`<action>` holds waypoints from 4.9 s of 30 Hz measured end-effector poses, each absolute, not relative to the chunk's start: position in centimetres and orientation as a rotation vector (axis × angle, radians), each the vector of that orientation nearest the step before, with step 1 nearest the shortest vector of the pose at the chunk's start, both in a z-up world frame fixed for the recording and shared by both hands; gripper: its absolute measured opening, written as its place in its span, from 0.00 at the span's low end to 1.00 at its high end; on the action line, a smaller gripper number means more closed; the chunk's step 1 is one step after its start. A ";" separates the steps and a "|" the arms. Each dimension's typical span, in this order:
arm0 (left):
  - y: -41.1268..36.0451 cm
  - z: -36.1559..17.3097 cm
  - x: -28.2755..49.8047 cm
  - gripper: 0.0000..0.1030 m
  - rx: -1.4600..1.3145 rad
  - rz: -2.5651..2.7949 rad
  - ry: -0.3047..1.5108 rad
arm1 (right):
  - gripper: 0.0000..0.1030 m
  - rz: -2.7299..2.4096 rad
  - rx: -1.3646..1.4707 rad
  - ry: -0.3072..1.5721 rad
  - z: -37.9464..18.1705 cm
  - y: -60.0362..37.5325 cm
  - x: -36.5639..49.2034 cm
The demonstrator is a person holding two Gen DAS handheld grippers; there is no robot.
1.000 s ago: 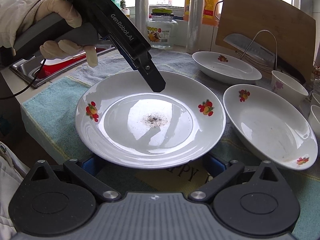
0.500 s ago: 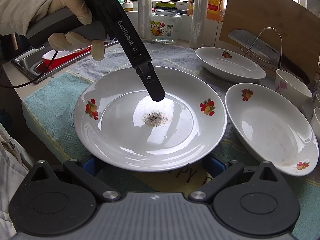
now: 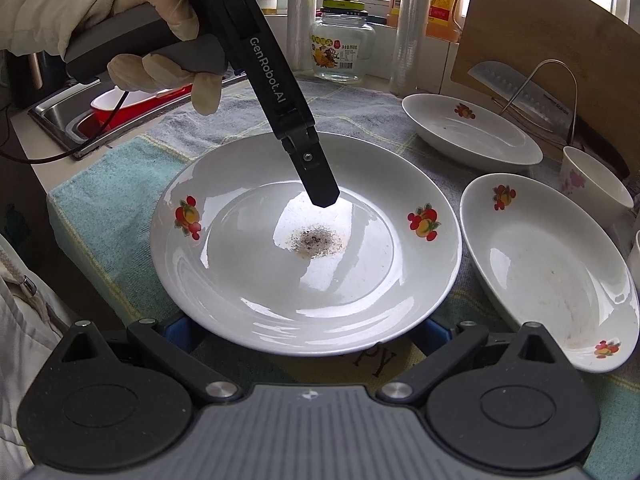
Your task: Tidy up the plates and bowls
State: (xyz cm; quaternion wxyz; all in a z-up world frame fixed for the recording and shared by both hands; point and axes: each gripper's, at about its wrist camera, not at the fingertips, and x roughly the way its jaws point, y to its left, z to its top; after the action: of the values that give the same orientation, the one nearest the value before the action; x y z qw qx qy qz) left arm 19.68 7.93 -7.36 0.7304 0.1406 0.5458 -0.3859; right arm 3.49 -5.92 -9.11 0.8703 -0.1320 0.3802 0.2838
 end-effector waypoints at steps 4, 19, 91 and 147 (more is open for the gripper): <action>7.8 -7.4 19.6 0.66 0.312 -0.848 1.198 | 1.00 0.589 -0.275 0.805 -9.1 -5.9 3.6; 9.3 -6.6 19.2 0.66 0.291 -0.802 1.169 | 1.00 0.604 -0.273 0.812 -8.4 -5.4 4.2; 25.0 -7.3 27.3 0.77 0.133 -0.628 1.021 | 1.00 0.711 -0.390 0.800 -9.1 8.6 15.5; 3.0 -2.9 11.8 0.93 0.023 -0.328 0.848 | 1.00 0.281 -0.185 0.852 -9.0 -21.1 7.6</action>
State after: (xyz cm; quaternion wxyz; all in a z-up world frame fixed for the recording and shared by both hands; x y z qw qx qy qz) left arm 11.77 2.99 -2.85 0.8984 0.0113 0.4094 -0.1585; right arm 7.62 -21.12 -8.97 0.8969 -0.0891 0.4114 0.1356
